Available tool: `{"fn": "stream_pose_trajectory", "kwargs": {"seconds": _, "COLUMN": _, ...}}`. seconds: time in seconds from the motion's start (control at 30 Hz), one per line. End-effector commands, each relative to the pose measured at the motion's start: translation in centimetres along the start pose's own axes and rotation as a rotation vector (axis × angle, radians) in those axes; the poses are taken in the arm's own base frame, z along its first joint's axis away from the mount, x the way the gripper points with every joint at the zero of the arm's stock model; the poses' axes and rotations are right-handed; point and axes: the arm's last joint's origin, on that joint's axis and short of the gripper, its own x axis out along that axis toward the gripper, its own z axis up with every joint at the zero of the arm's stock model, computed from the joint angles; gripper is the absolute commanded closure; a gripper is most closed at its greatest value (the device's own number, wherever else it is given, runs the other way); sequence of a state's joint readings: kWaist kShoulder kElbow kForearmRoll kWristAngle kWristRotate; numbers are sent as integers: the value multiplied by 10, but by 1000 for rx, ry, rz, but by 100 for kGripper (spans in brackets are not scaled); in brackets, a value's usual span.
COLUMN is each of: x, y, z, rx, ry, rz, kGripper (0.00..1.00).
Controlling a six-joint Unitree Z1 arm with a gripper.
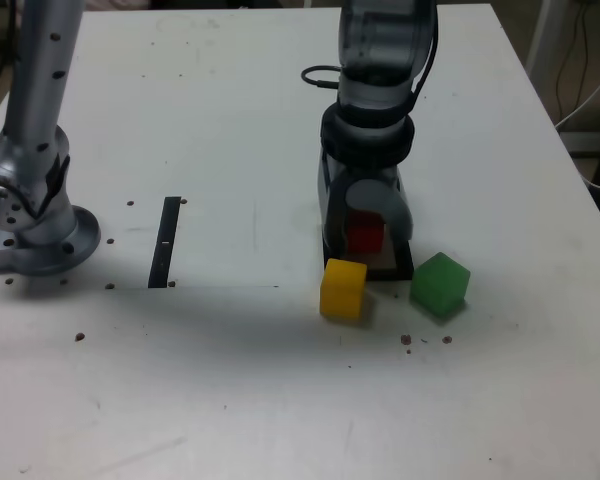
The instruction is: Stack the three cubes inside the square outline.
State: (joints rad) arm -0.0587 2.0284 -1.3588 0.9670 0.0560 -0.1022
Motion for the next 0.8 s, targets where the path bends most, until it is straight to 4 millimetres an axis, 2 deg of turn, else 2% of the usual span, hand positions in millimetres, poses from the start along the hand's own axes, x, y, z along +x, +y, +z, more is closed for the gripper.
{"fn": "stream_pose_trajectory", "kwargs": {"seconds": 0.0, "x": 0, "y": 1, "z": 1, "rx": 6, "ry": -13, "rz": 1, "kGripper": 21}}
{"fn": "stream_pose_trajectory", "kwargs": {"seconds": 0.1, "x": 1, "y": 1, "z": 0, "rx": 7, "ry": -12, "rz": 1, "kGripper": 9}}
{"fn": "stream_pose_trajectory", "kwargs": {"seconds": 0.2, "x": 1, "y": 1, "z": -2, "rx": 5, "ry": -8, "rz": 1, "kGripper": 2}}
{"fn": "stream_pose_trajectory", "kwargs": {"seconds": 0.47, "x": -13, "y": 4, "z": -15, "rx": -1, "ry": -29, "rz": -3, "kGripper": 1}}
{"fn": "stream_pose_trajectory", "kwargs": {"seconds": 0.77, "x": -53, "y": 7, "z": -37, "rx": 2, "ry": -13, "rz": -3, "kGripper": 1}}
